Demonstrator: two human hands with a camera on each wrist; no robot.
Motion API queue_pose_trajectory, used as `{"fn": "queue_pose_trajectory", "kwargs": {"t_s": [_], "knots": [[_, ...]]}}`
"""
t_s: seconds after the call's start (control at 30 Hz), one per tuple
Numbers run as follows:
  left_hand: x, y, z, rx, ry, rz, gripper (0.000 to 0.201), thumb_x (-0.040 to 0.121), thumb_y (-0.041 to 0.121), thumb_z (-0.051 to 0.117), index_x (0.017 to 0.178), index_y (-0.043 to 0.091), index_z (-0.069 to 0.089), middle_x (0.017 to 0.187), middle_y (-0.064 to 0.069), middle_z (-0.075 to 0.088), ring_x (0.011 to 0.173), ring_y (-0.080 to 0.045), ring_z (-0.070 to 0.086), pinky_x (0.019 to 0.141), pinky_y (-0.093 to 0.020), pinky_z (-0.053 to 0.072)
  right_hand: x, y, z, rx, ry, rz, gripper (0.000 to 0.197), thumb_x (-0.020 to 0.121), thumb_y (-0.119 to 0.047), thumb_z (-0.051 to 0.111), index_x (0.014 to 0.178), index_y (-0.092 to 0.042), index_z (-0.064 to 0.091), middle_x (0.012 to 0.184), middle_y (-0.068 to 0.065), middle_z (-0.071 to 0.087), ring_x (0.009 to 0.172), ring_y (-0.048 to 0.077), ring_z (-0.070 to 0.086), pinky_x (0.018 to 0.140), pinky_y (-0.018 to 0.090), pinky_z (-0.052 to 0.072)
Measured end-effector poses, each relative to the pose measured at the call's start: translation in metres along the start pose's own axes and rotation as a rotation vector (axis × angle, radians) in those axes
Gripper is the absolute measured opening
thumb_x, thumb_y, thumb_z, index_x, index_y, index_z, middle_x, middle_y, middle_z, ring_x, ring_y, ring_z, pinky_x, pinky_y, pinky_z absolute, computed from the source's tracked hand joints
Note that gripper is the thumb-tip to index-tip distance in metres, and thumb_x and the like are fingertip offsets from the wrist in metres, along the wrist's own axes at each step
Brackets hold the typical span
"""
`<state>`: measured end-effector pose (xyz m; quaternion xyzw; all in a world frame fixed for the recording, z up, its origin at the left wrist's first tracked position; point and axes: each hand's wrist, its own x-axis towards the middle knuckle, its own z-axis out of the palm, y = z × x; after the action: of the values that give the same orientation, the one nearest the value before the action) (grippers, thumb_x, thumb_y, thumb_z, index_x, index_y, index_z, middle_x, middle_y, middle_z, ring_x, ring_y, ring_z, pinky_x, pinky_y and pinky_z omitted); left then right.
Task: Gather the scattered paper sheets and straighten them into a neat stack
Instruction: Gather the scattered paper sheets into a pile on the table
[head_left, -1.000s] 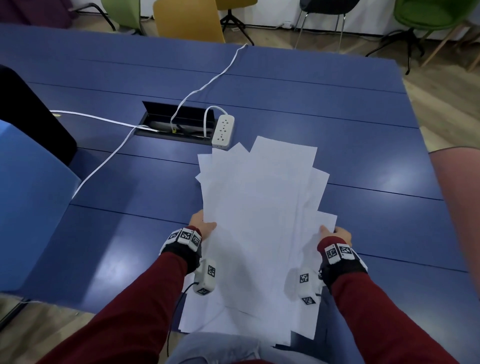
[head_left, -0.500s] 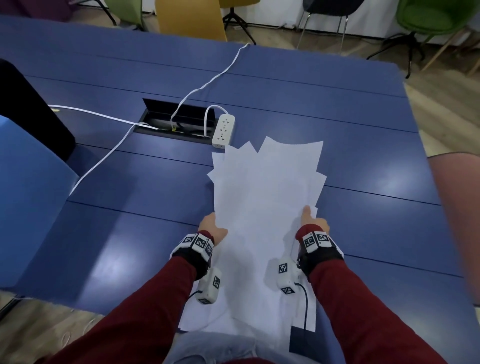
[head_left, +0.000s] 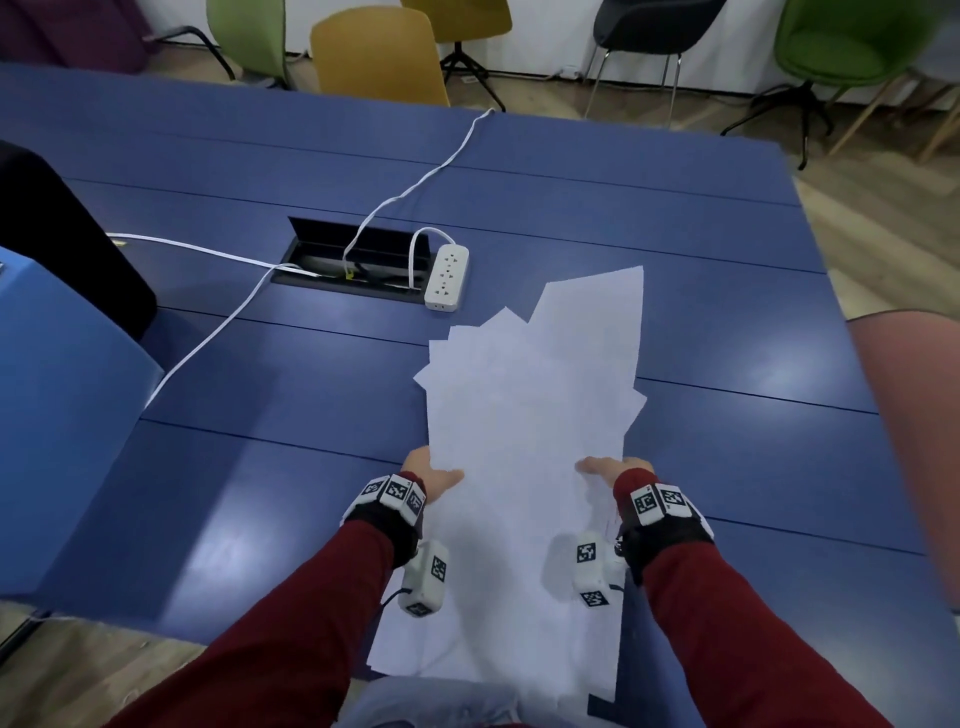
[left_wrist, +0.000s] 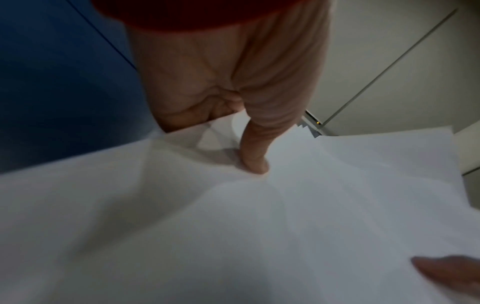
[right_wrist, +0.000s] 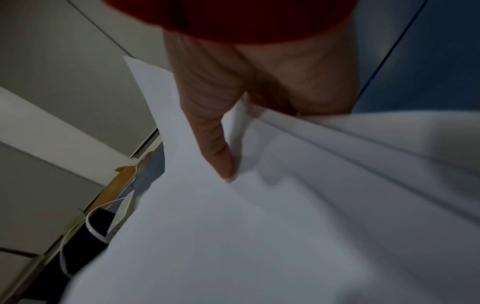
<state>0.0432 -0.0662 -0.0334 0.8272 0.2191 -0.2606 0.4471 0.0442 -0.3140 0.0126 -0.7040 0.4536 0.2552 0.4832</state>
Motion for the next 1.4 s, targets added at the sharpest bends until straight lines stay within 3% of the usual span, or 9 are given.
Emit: {"fn": "queue_pose_trajectory", "kwargs": {"t_s": [0.2,0.37,0.5,0.7,1.0,1.1,1.23,1.33,1.4], "knots": [[0.002,-0.013,0.003,0.062,0.046,-0.001,0.072,0.087,0.036,0.061,0.142,0.001,0.03,0.15,-0.014,0.038,0.138,-0.027,0.038,0.113,-0.034,0.03,-0.001,0.001,0.016,-0.012,0.028,-0.147,0.044,0.073,-0.012,0.076,0.109,0.011,0.063,0.097,0.014,0.065,0.087,0.027,0.063,0.075,0.031,0.047],[-0.003,-0.01,0.003,0.154,0.05,0.08,0.06,0.083,0.024,0.065,0.136,0.006,0.042,0.141,-0.012,0.049,0.13,-0.027,0.047,0.109,-0.032,0.036,0.027,0.002,0.043,-0.084,0.065,-0.216,0.06,0.067,-0.015,0.076,0.121,0.003,0.058,0.126,0.017,0.06,0.111,0.033,0.062,0.094,0.04,0.052],[-0.003,-0.008,0.006,0.254,0.068,0.091,0.062,0.088,0.019,0.06,0.14,0.0,0.032,0.148,-0.018,0.027,0.137,-0.028,0.034,0.112,-0.029,0.025,0.005,-0.005,0.039,-0.019,0.061,-0.194,0.061,0.072,-0.005,0.074,0.126,0.001,0.046,0.124,0.017,0.059,0.11,0.031,0.061,0.081,0.029,0.046],[-0.006,-0.009,0.011,0.209,0.142,0.175,0.047,0.079,0.007,0.067,0.119,-0.001,0.043,0.131,-0.013,0.03,0.092,-0.018,0.047,0.089,-0.02,0.038,0.009,-0.003,0.035,0.062,-0.023,-0.181,0.067,0.072,-0.004,0.075,0.133,0.0,0.046,0.128,0.017,0.059,0.11,0.032,0.061,0.091,0.034,0.049],[-0.008,0.004,0.008,0.22,0.108,0.132,0.049,0.074,0.019,0.071,0.116,0.002,0.052,0.127,-0.014,0.041,0.111,-0.031,0.055,0.095,-0.029,0.044,0.0,-0.01,0.026,0.006,-0.075,-0.143,0.06,0.083,-0.003,0.066,0.136,0.008,0.039,0.136,0.022,0.051,0.125,0.034,0.051,0.098,0.035,0.041],[-0.006,0.002,0.007,0.133,0.13,0.049,0.058,0.071,0.033,0.073,0.121,0.01,0.055,0.128,-0.011,0.048,0.121,-0.03,0.05,0.101,-0.035,0.041,0.005,-0.004,0.023,0.002,-0.112,-0.153,0.065,0.081,-0.006,0.069,0.136,0.007,0.038,0.134,0.019,0.052,0.123,0.033,0.052,0.093,0.033,0.041],[-0.002,0.004,-0.005,-0.217,0.119,0.026,0.04,0.075,0.011,0.074,0.112,0.001,0.063,0.115,-0.014,0.067,0.096,-0.022,0.063,0.084,-0.031,0.05,0.013,0.011,0.016,0.12,-0.186,-0.233,0.051,0.075,0.005,0.069,0.124,0.003,0.055,0.112,0.013,0.065,0.095,0.029,0.063,0.085,0.034,0.048],[-0.001,0.004,-0.011,-0.316,0.101,0.01,0.047,0.074,0.011,0.075,0.116,0.001,0.057,0.118,-0.015,0.065,0.094,-0.022,0.062,0.083,-0.032,0.05,0.005,0.013,0.014,0.249,-0.277,-0.253,0.058,0.076,0.008,0.066,0.13,-0.004,0.05,0.114,0.014,0.064,0.099,0.031,0.062,0.091,0.043,0.05],[-0.003,0.005,-0.013,-0.393,0.093,0.008,0.047,0.076,0.021,0.075,0.117,0.005,0.058,0.118,-0.012,0.066,0.097,-0.023,0.063,0.088,-0.034,0.05,0.001,0.014,0.012,0.276,-0.283,-0.248,0.052,0.08,0.003,0.066,0.128,-0.005,0.049,0.113,0.013,0.062,0.096,0.029,0.061,0.076,0.036,0.052]]}}
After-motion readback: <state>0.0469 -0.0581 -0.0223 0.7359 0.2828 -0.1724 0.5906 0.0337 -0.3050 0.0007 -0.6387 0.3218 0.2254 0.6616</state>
